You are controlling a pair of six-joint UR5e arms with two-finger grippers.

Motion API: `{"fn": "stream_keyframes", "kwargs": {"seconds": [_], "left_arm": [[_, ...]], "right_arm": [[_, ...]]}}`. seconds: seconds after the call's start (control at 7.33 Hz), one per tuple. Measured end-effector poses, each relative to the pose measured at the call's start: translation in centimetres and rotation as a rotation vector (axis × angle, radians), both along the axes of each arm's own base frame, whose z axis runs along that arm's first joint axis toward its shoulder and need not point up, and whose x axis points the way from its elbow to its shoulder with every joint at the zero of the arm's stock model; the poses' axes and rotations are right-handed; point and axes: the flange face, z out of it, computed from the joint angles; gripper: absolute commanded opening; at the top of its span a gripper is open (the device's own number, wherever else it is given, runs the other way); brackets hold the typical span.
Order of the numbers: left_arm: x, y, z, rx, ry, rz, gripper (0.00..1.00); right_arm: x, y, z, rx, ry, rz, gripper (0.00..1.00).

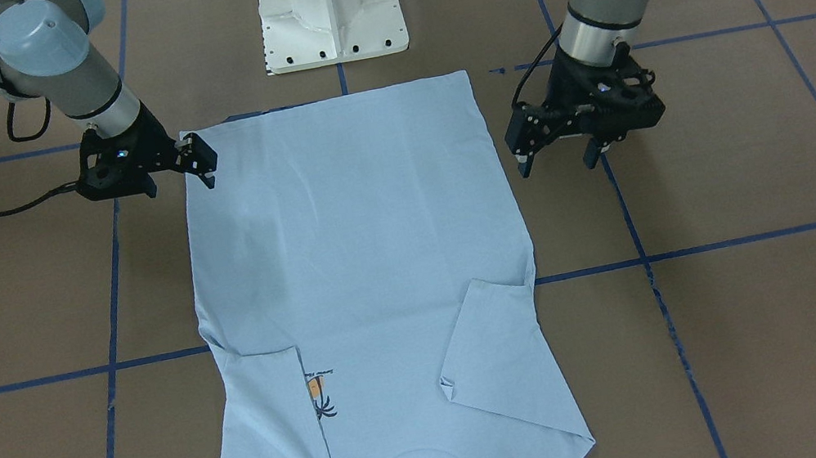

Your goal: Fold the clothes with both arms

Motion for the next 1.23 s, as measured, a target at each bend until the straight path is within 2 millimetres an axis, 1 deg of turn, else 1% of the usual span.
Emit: {"fn": "stream_keyframes", "kwargs": {"seconds": [0.14, 0.27, 0.41, 0.55, 0.82, 0.96, 1.09, 1.23], "left_arm": [[-1.0, 1.6, -0.2, 0.004, 0.005, 0.011, 1.0], [-1.3, 2.3, -0.3, 0.003, 0.009, 0.014, 1.0], [-1.4, 2.5, -0.4, 0.002, 0.011, 0.015, 1.0], [-1.5, 2.6, -0.4, 0.002, 0.012, 0.015, 1.0], [-1.5, 2.7, -0.4, 0.002, 0.012, 0.016, 1.0], [-1.5, 2.7, -0.4, 0.003, 0.012, 0.016, 1.0], [-1.5, 2.7, -0.4, 0.003, 0.012, 0.016, 1.0], [-1.5, 2.7, -0.4, 0.003, 0.012, 0.016, 1.0]], "right_arm": [[-1.0, 3.0, 1.6, 0.008, 0.01, -0.007, 1.0], [-1.7, 5.2, 2.6, 0.019, 0.024, -0.017, 1.0], [-1.5, 6.7, 3.0, 0.023, 0.032, -0.029, 1.0], [-1.1, 7.6, 2.9, 0.026, 0.032, -0.039, 1.0], [-1.1, 8.4, 2.8, 0.027, 0.034, -0.053, 0.98], [-1.4, 8.8, 2.8, 0.025, 0.039, -0.06, 0.94], [-1.8, 9.0, 2.7, 0.023, 0.046, -0.068, 0.8], [-2.3, 9.1, 2.4, 0.019, 0.056, -0.074, 0.65]]}}
